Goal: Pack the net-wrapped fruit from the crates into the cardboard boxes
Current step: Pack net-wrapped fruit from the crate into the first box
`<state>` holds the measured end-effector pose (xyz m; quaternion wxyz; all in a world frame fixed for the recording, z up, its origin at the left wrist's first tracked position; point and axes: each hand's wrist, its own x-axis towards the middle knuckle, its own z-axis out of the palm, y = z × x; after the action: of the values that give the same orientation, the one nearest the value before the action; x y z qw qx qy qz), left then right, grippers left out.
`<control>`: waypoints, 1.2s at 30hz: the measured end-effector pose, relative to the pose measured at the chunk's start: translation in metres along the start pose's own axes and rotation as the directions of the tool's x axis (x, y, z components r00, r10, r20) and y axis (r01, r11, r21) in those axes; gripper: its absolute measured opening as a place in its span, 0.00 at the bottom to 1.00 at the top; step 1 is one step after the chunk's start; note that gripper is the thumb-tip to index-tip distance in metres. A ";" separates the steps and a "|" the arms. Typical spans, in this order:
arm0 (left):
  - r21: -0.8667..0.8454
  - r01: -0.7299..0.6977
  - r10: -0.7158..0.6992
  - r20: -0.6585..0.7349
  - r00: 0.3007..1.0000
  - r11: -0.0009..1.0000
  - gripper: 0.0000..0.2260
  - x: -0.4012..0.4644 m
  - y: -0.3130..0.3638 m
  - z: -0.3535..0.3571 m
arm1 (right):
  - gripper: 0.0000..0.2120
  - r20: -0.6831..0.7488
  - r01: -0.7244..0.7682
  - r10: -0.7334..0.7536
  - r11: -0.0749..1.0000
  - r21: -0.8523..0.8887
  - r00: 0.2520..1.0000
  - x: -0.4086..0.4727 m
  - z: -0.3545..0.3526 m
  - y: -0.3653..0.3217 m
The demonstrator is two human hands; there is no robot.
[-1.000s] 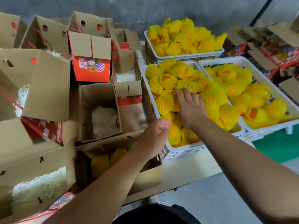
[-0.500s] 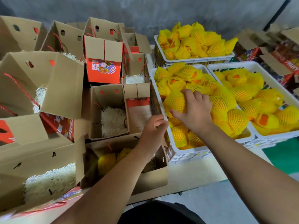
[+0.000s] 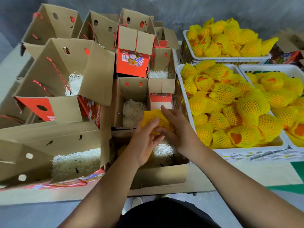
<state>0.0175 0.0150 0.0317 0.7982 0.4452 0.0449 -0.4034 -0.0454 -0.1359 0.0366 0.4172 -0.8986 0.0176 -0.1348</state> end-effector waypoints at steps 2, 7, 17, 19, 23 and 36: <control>-0.028 0.029 -0.029 0.001 1.000 0.999 0.26 -0.008 0.000 -0.022 | 0.29 0.073 -0.027 0.027 1.000 -0.004 0.997 -0.003 0.010 -0.003; 0.160 0.095 -0.072 -0.146 0.987 0.983 0.36 -0.022 -0.003 -0.053 | 0.18 0.112 -0.226 0.212 0.964 0.137 0.971 -0.002 0.029 -0.017; 0.426 0.185 -0.091 -0.231 0.969 0.885 0.20 -0.012 -0.019 -0.057 | 0.22 0.347 -0.725 0.721 0.307 0.616 0.600 -0.006 0.063 -0.017; 0.544 0.217 -0.099 -0.238 0.966 0.811 0.19 -0.007 -0.016 -0.063 | 0.20 0.390 -0.762 0.748 0.231 0.605 0.536 -0.004 0.057 -0.006; 0.862 0.173 -0.021 -0.186 0.982 0.476 0.14 0.005 -0.020 -0.072 | 0.31 0.388 -0.914 0.841 0.267 0.306 0.376 0.003 0.056 0.013; 0.982 0.174 -0.284 -0.147 0.947 0.072 0.24 0.026 -0.037 -0.060 | 0.27 0.184 -0.938 0.923 0.347 -0.017 0.339 0.017 0.109 0.058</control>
<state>0.0268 0.0334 -0.0403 0.2270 0.8307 -0.1980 -0.4682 0.0033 -0.0943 -0.0704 0.4603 -0.7156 0.4862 0.1990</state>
